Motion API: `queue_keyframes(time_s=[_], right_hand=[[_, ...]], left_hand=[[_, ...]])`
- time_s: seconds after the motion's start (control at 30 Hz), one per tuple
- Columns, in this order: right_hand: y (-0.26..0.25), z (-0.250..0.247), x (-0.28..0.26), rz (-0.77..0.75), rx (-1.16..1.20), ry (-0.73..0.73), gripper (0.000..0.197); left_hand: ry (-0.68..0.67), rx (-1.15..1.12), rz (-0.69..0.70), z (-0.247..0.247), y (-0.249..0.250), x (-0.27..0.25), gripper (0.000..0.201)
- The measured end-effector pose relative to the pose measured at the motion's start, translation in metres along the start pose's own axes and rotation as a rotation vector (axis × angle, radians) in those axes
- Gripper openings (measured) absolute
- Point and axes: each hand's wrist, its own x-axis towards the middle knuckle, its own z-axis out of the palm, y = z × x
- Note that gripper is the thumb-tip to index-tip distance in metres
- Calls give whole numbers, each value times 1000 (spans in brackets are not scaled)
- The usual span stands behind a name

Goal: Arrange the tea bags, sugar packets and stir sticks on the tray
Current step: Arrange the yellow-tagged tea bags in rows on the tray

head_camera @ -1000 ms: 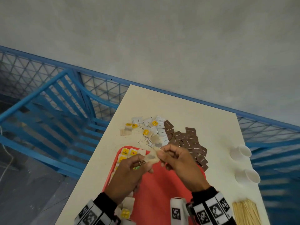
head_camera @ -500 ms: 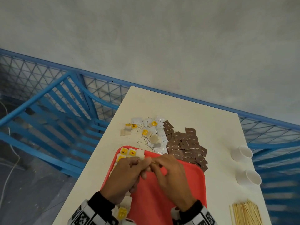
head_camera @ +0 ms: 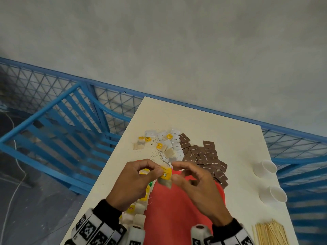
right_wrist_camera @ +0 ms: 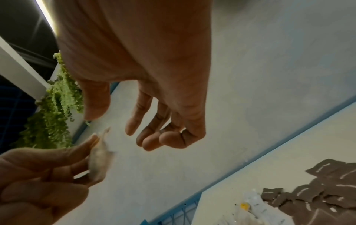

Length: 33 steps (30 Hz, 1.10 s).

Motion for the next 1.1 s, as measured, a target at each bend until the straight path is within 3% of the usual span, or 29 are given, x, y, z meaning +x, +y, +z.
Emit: queue_keyframes(time_s=[0.2,0.33,0.47,0.63,0.93,1.1], right_hand=[[-9,8,7,-86,31,50,6],[-17,3,7,-93,229,164,15],[-21,3,7,-89,296,157,20],[-23,6,7,-112,301,179,18],[-23,6,5,-116,249,161,12],[-24,5,5,-115,247,154,14]], left_hand=[[-98,-32,71,1,7,-2,21],[-155,-12,116,0,7,-4,44],[-144,-89,181,2,16,-4,50],[-116,-17,226,7,19,-1,22],[-128,5,241,5,22,-5,46],[-172,84,241,1,24,-5,35]])
